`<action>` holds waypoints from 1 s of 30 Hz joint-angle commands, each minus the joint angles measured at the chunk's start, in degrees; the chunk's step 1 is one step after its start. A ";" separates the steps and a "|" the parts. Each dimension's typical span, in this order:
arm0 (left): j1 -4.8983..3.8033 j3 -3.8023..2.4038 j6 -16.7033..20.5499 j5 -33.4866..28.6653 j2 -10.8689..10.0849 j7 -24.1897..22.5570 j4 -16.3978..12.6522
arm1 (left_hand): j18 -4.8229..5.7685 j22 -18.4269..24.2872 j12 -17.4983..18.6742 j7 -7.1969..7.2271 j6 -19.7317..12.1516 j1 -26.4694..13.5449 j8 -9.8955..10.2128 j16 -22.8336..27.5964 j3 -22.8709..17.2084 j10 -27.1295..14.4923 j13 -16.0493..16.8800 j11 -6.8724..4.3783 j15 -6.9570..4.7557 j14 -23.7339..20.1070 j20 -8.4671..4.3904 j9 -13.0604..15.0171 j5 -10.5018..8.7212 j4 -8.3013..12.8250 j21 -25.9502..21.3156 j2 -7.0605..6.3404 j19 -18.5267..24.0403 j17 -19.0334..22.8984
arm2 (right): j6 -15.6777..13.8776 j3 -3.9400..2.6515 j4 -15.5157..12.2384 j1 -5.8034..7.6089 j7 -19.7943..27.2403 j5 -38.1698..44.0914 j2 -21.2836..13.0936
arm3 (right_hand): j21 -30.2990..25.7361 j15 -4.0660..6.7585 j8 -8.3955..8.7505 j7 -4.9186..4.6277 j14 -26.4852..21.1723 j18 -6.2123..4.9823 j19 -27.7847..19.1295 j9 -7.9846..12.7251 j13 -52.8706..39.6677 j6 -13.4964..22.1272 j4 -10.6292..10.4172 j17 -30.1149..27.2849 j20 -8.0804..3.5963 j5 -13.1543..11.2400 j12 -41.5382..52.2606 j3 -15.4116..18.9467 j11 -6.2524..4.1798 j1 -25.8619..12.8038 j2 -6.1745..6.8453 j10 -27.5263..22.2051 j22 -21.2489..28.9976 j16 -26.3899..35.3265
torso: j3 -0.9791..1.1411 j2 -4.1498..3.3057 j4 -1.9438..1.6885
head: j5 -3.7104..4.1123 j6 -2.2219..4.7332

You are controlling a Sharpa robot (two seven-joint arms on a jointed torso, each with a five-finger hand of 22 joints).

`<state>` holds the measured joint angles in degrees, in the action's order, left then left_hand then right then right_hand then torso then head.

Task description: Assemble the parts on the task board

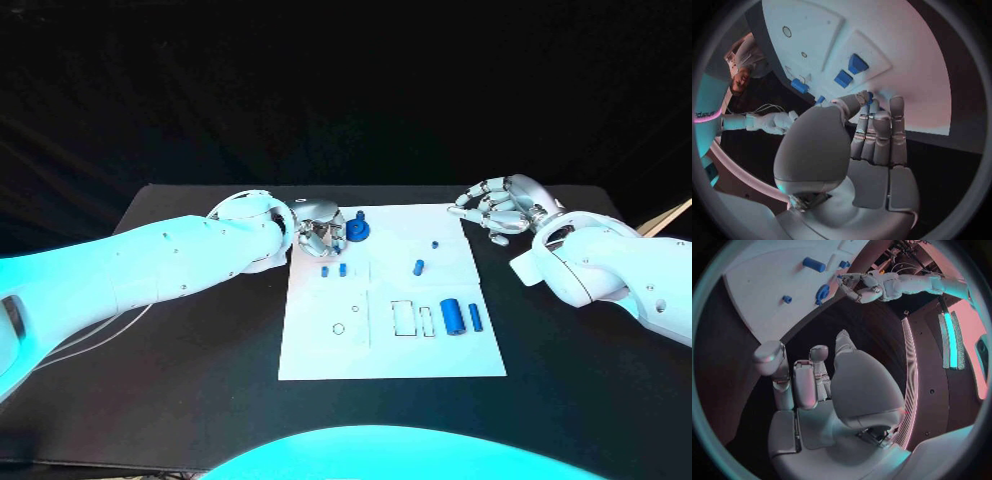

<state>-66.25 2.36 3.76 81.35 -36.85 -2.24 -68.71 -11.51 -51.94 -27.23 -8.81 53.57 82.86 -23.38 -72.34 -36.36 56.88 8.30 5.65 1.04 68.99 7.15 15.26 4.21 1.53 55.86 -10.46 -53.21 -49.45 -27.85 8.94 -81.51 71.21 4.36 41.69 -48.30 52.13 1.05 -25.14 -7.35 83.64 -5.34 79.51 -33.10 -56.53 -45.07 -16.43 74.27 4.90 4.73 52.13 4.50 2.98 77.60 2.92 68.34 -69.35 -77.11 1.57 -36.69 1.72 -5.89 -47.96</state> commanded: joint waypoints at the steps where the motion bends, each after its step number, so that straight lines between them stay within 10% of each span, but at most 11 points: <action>1: 0.15 0.07 -0.46 0.16 0.23 0.05 0.12 | 0.94 -0.97 -0.23 -0.18 0.57 -0.62 0.66 -0.80 -0.17 3.15 0.55 -0.59 0.09 -0.07 -0.49 0.60 0.96 0.40 0.49 1.12 0.57 -0.07 | 0.10 -0.01 -0.06 -0.03 0.15 0.10 0.03 | -0.59 0.41 0.81 -0.12 2.54 -1.30 -0.20 -0.86 0.12 -0.34 0.09 1.36 -0.44 -0.44 0.02 1.87 -0.20 -0.24 -2.35 -1.37 -0.05 0.55 | 0.03 0.00 0.01 | 0.00 0.00; 30: 0.31 0.22 -0.44 -0.12 0.37 -0.50 0.41 | 0.99 -0.48 2.12 -0.57 -1.17 -1.94 3.16 -0.73 0.55 2.11 1.01 -0.02 0.67 -1.62 0.11 0.67 0.87 -0.28 -0.45 0.39 1.14 1.21 | 0.17 -0.01 0.00 -0.04 0.15 0.10 -0.01 | -0.59 0.41 0.81 -0.12 2.54 -1.30 -0.20 -0.86 0.12 -0.34 0.09 1.36 -0.44 -0.44 0.02 1.87 -0.20 -0.24 -2.35 -1.37 -0.05 0.55 | 0.01 0.02 -0.02 | 0.11 -0.08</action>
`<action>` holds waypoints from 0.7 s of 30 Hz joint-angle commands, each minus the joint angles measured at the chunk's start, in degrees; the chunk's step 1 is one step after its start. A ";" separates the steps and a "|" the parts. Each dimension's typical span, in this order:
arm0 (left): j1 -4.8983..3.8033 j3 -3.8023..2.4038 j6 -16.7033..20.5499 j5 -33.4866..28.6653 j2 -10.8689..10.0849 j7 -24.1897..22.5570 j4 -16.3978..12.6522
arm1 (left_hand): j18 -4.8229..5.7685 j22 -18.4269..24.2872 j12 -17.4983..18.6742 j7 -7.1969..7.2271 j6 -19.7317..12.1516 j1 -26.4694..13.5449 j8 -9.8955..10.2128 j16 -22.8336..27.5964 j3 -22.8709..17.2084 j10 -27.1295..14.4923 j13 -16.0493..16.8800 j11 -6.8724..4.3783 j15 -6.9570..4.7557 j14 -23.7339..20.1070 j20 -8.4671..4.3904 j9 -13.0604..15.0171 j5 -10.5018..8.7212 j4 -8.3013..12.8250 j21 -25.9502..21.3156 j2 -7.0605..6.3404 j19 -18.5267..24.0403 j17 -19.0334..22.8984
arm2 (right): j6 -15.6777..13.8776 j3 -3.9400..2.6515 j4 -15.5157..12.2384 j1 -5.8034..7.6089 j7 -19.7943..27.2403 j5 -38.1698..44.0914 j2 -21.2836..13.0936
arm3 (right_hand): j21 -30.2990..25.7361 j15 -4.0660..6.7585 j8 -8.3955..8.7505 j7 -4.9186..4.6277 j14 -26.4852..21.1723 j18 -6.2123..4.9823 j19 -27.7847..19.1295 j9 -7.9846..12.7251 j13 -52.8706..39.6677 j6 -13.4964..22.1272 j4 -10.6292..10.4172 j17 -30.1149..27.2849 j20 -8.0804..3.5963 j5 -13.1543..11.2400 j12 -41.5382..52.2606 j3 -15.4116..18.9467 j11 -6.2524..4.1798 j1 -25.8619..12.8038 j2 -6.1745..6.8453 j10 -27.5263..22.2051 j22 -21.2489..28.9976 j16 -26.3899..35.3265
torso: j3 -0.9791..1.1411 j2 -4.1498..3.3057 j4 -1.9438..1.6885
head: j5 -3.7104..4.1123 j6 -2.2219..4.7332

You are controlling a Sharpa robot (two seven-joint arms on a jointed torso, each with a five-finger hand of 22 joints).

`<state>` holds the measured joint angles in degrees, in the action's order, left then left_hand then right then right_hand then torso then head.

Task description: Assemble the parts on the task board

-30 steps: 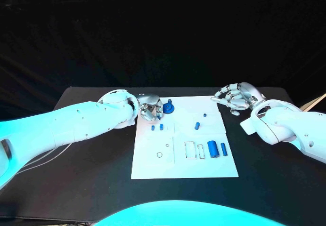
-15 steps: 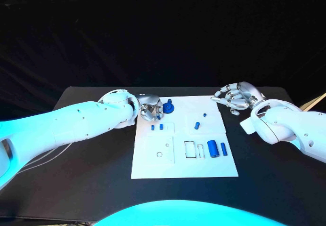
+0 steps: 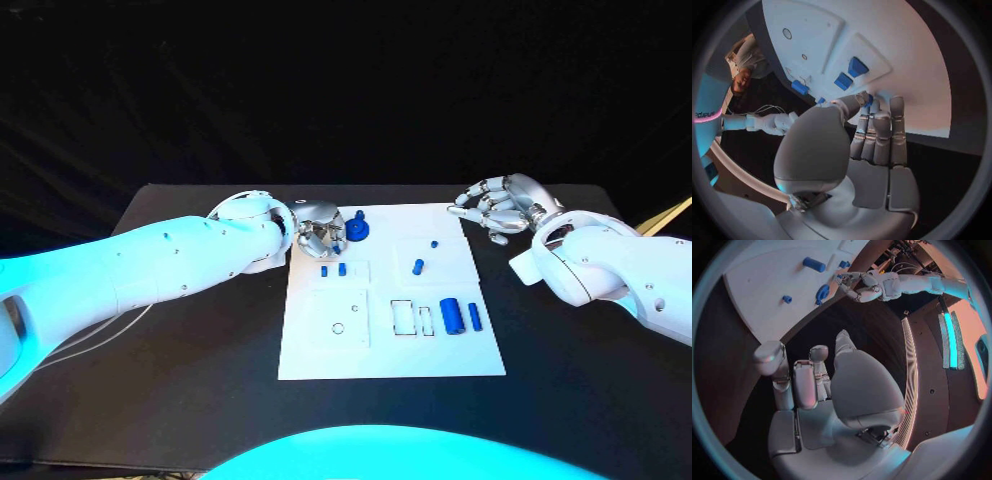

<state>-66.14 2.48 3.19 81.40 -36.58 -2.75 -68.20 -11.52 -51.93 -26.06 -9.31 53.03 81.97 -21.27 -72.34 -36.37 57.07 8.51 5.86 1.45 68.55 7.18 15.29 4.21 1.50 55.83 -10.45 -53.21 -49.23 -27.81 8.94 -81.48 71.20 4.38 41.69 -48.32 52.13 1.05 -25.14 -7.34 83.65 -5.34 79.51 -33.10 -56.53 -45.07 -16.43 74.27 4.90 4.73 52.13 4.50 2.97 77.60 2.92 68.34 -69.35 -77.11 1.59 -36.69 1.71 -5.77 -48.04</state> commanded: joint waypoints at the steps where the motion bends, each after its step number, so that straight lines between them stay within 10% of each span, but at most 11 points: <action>1: 0.19 0.10 0.20 -0.22 0.09 0.05 -0.10 | 0.99 -0.44 1.09 -0.10 -0.79 -1.13 1.26 -0.53 0.57 1.81 0.84 -0.19 0.30 -1.54 0.13 0.64 0.87 -0.29 -0.51 0.30 1.17 1.48 | 0.14 -0.01 -0.02 -0.03 0.13 0.09 0.02 | -0.59 0.41 0.81 -0.12 2.54 -1.30 -0.20 -0.85 0.12 -0.34 0.09 1.35 -0.44 -0.44 0.02 1.87 -0.20 -0.24 -2.35 -1.37 -0.05 0.55 | -0.02 0.02 0.00 | -0.01 0.01; 21: 0.22 0.10 -0.28 -0.46 -0.21 0.81 -0.15 | 0.98 0.51 3.13 -0.14 -3.31 -2.30 3.98 0.54 0.46 -1.06 1.23 0.60 1.02 -4.40 0.85 0.54 0.90 -1.10 -1.99 -0.80 1.54 4.28 | 0.13 -0.01 0.03 -0.06 0.15 0.09 0.01 | -0.76 0.41 0.86 -0.12 2.53 -1.32 -0.21 -0.87 0.18 -0.33 0.08 1.32 -0.43 -0.44 0.04 1.99 -0.19 -0.18 -2.42 -1.41 -0.02 0.64 | 0.03 0.01 0.00 | 0.03 -0.17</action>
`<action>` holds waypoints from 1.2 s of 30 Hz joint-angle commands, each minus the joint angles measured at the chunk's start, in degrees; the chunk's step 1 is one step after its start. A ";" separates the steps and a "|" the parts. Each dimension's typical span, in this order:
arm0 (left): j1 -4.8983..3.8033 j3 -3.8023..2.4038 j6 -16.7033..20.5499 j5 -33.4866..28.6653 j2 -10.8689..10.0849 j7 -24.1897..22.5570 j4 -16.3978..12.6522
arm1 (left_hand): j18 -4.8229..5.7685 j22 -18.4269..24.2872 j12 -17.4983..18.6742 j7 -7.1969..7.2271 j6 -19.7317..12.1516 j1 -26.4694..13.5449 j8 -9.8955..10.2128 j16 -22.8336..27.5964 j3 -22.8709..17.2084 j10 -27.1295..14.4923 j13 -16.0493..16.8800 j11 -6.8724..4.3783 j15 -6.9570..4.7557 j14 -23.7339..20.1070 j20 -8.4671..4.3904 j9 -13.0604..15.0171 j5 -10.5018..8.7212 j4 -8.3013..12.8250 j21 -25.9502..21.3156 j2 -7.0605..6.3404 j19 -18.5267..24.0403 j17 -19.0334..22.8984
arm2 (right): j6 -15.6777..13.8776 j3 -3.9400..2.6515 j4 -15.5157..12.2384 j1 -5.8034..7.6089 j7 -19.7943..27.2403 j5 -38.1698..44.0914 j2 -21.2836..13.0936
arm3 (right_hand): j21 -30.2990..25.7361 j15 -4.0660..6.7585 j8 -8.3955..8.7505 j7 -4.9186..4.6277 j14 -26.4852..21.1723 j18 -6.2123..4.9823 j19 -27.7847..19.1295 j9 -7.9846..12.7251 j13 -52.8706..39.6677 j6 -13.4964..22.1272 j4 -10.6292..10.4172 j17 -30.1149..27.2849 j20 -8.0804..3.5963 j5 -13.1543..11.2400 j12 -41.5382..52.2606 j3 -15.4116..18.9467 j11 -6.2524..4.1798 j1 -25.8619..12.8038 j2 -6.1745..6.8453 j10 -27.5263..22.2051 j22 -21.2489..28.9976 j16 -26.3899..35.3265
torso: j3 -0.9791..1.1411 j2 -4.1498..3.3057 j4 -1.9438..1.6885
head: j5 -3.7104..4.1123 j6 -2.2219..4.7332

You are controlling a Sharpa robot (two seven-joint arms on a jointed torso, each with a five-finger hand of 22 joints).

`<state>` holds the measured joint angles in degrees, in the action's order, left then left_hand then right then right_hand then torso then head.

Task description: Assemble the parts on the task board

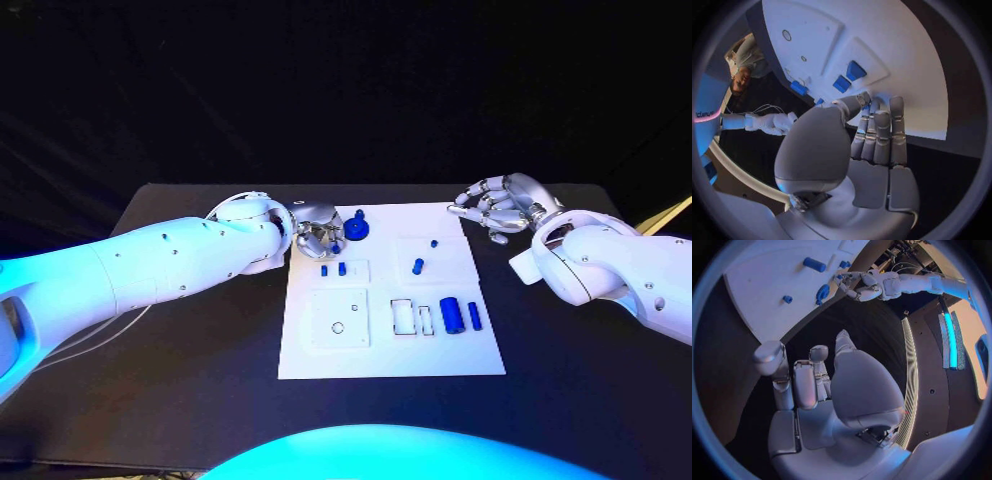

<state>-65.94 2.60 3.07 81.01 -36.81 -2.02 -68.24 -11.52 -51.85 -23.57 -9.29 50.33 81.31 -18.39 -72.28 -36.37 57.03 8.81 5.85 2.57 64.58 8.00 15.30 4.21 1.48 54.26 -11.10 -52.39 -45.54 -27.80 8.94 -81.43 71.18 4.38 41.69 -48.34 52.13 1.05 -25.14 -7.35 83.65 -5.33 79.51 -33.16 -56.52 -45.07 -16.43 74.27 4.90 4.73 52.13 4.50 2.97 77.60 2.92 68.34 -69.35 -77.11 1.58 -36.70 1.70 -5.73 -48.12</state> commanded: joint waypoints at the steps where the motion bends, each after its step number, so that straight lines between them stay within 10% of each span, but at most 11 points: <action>1: 0.02 -0.02 -0.16 -0.07 0.01 0.09 -0.10 | 0.98 0.49 0.72 -0.18 -0.79 -1.69 1.25 0.50 0.48 -1.22 0.96 0.66 -0.04 -0.57 0.07 0.52 0.89 -1.11 -0.49 -0.23 0.72 0.72 | 0.12 -0.01 -0.01 -0.04 0.15 0.09 0.04 | -0.76 0.41 0.86 -0.12 2.54 -1.32 -0.21 -0.82 0.18 -0.33 0.08 1.32 -0.43 -0.44 0.04 2.00 -0.19 -0.18 -2.42 -1.40 -0.02 0.64 | 0.04 0.02 0.01 | -0.01 -0.10; 16: 0.01 -0.02 -0.89 0.04 -0.41 1.21 0.30 | 1.01 1.63 1.86 0.89 -4.06 -2.15 3.62 2.63 1.29 -5.69 1.24 2.12 1.20 -4.91 1.15 0.33 0.77 -1.82 -2.12 -1.15 0.92 6.18 | 0.18 -0.01 0.12 -0.06 -0.02 0.14 -0.02 | -1.43 0.40 0.90 -0.14 2.45 -1.43 -0.39 -0.82 0.63 -0.29 0.06 1.02 -0.43 -0.46 -0.43 2.11 -0.18 -0.21 -2.38 -1.74 0.31 0.95 | 0.05 -0.02 0.03 | 0.03 -0.13; 22: 0.01 -0.04 0.17 0.09 -1.42 1.40 0.59 | 0.98 2.06 2.51 1.05 -4.93 -1.57 4.26 3.77 1.77 -8.36 0.99 2.76 1.72 -6.92 1.63 0.34 0.81 -1.81 -2.65 -1.15 0.90 9.12 | 0.15 -0.01 0.41 -0.06 -0.28 1.71 0.01 | -11.75 -0.72 1.45 -1.17 -0.48 -2.79 -4.41 -0.90 10.60 0.40 0.57 -3.11 0.51 -0.42 -12.38 2.41 0.96 2.92 -2.18 -11.37 5.13 5.63 | 0.01 0.05 0.07 | 0.12 -0.04; 30: -0.04 -0.68 2.83 -3.87 -4.13 0.50 1.72 | 0.94 2.19 2.87 0.46 -5.08 -0.35 4.50 4.26 1.99 -10.38 0.55 3.15 1.99 -7.41 1.89 0.47 0.91 -1.46 -2.74 -0.76 0.87 10.25 | 2.54 -0.02 1.96 -0.07 -0.92 13.38 0.46 | -16.55 -2.20 7.06 -2.72 -2.21 -3.40 -5.63 3.67 31.69 -0.88 0.29 -5.99 1.76 -0.19 -33.20 -3.96 3.01 15.98 0.78 -13.16 6.61 7.81 | 0.08 0.23 0.05 | 1.09 0.91; 36: -0.28 -1.92 7.01 -23.93 -7.53 -2.48 1.37 | 0.97 1.88 1.69 -1.72 -2.67 0.66 3.42 7.47 0.69 -9.59 0.06 3.02 1.75 -9.53 1.72 1.02 0.97 -0.93 -2.90 -0.24 2.97 13.52 | 6.19 -0.04 3.38 -0.07 -2.71 28.65 1.64 | -13.18 -2.20 11.07 -2.07 -0.94 -2.95 -4.13 7.24 40.76 -4.77 0.01 -4.95 1.63 -0.22 -39.40 -9.55 3.00 17.63 3.84 -11.69 4.05 5.91 | 0.09 0.12 0.02 | 2.48 2.07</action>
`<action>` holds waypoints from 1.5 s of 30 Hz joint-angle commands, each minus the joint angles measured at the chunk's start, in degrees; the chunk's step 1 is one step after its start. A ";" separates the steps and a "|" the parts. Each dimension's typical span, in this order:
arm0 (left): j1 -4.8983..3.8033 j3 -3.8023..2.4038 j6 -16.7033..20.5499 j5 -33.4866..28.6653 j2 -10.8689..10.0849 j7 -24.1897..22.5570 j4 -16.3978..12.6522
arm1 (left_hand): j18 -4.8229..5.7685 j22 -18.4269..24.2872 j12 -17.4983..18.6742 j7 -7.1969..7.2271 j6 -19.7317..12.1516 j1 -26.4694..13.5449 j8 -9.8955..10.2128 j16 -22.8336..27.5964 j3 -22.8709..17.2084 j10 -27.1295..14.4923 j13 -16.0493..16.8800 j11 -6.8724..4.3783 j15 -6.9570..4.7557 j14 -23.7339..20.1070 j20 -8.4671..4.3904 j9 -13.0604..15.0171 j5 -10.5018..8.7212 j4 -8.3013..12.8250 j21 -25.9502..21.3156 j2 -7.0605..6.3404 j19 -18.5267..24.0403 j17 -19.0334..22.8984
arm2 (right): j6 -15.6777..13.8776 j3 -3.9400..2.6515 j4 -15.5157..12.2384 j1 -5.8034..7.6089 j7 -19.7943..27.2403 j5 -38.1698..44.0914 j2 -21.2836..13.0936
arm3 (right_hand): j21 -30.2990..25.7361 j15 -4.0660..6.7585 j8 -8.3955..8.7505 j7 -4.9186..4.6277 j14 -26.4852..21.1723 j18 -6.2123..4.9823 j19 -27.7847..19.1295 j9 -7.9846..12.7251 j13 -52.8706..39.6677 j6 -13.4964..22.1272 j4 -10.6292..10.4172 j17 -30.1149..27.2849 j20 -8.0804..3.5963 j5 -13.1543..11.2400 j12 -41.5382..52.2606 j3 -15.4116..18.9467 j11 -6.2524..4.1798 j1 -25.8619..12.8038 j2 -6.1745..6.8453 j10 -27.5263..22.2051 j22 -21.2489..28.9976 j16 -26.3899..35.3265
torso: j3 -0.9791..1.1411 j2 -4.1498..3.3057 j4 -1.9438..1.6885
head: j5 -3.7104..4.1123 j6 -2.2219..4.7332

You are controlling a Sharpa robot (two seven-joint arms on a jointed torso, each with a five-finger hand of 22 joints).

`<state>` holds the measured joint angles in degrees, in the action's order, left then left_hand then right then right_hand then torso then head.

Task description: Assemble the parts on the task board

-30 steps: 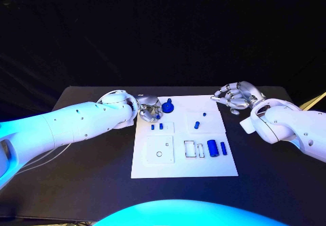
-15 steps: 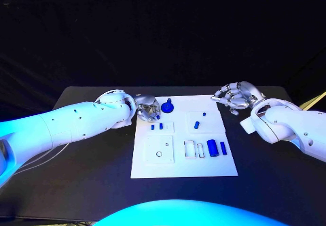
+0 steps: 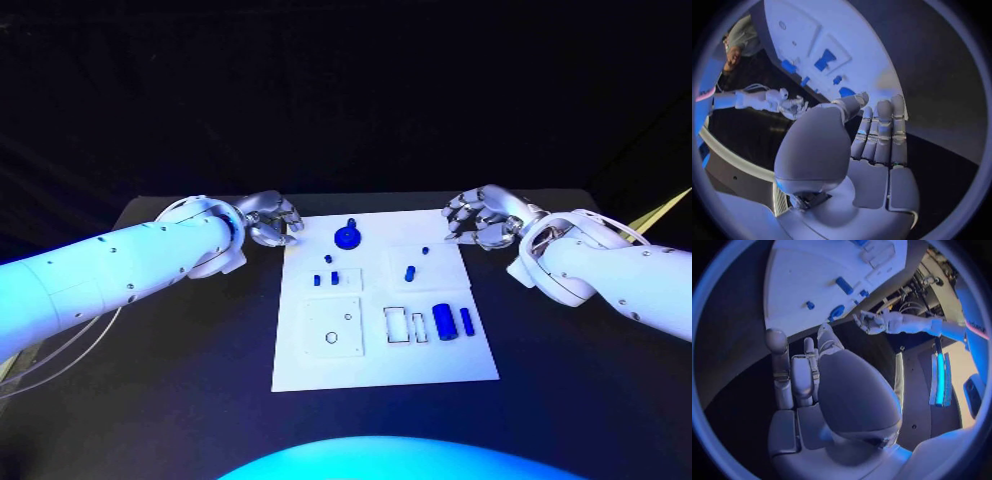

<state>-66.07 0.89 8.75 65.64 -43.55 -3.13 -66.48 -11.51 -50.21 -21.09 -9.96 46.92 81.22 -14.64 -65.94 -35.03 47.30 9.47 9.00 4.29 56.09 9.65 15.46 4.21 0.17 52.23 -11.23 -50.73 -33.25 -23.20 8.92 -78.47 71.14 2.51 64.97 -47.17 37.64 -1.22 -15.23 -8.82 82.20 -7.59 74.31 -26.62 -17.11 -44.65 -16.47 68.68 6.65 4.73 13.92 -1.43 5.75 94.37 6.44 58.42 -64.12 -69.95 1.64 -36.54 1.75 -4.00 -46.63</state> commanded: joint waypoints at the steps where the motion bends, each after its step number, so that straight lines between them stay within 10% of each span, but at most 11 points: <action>1: -0.19 -0.33 1.42 -13.35 -1.38 -1.89 -0.62 | 0.93 0.18 -1.11 -1.46 1.12 0.83 -0.56 1.96 -0.95 0.45 -0.72 -0.22 -0.04 -1.29 -0.07 0.95 0.99 0.54 -0.90 0.00 1.73 2.03 | 2.43 -0.02 0.70 -0.03 -1.39 8.42 0.81 | 1.73 0.07 1.48 -0.52 0.63 -0.65 1.21 0.95 1.95 -5.42 0.05 0.78 -0.18 -0.22 -1.48 -4.20 0.26 0.79 0.57 -1.64 -1.48 -1.45 | 0.02 -0.07 -0.06 | 0.95 0.76; 7: -0.26 -0.70 -2.74 -41.23 -4.27 -5.48 -2.31 | 0.93 0.52 -2.21 -2.02 1.31 0.51 -0.73 5.93 -1.31 2.07 -1.27 -0.23 -0.05 -2.12 -0.20 1.03 0.86 1.03 -1.72 0.58 3.27 5.28 | 5.61 -0.03 1.55 -0.03 -5.27 21.00 2.97 | 4.03 0.19 3.65 0.31 1.28 -0.29 2.03 2.59 6.35 -7.94 0.18 1.38 -0.40 -0.20 -3.30 -10.96 0.10 -0.69 3.15 -0.97 -3.41 -2.55 | -0.11 -0.18 -0.13 | 2.07 1.55; 13: -0.21 -0.77 -7.39 -53.97 -5.96 -8.81 -5.60 | 0.95 2.44 -2.48 -2.01 1.69 -0.85 -1.09 8.56 0.14 2.48 -1.81 -0.21 0.20 -2.90 0.16 1.24 0.86 0.50 -4.43 0.79 4.02 7.20 | 7.31 -0.04 3.26 -0.03 -7.85 27.21 5.60 | 7.67 0.13 4.78 0.53 2.29 0.20 3.36 3.23 8.06 -9.06 0.41 3.18 -0.58 -0.25 -3.33 -14.83 0.06 -2.16 4.81 -0.04 -5.56 -4.60 | -0.28 -0.23 -0.19 | 3.22 1.94; 45: -0.19 -0.79 -8.93 -58.01 -8.08 -12.03 -11.84 | 0.93 3.80 -2.86 -1.52 3.35 -0.20 -2.01 9.83 1.07 4.99 -2.20 -0.82 -0.30 -2.72 -0.29 1.75 0.99 1.23 -5.99 1.27 3.23 8.30 | 8.91 -0.04 6.61 -2.18 -8.62 29.84 10.54 | 17.63 0.90 5.69 0.82 4.78 1.74 6.90 3.16 11.97 -13.32 3.58 7.29 -1.44 -0.44 -5.25 -27.76 -0.95 -8.07 6.75 6.77 -11.46 -8.99 | -0.22 -0.30 -0.09 | 3.31 0.77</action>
<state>-66.22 0.15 -0.17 7.67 -51.63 -15.01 -78.10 -11.51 -47.23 -23.30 -11.34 49.59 81.03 -15.66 -56.65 -34.39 51.33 7.83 8.29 4.10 53.63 10.11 16.07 4.22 1.11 47.13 -9.90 -47.99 -25.58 -14.58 8.83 -71.92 69.13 -6.24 94.77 -36.78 54.24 -0.50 -10.49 -7.70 84.13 -7.47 79.74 -23.35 -5.51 -55.39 -13.35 73.98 5.42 4.73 9.48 -26.77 5.26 87.35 13.61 64.35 -74.18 -78.06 1.42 -36.81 1.70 -0.82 -45.85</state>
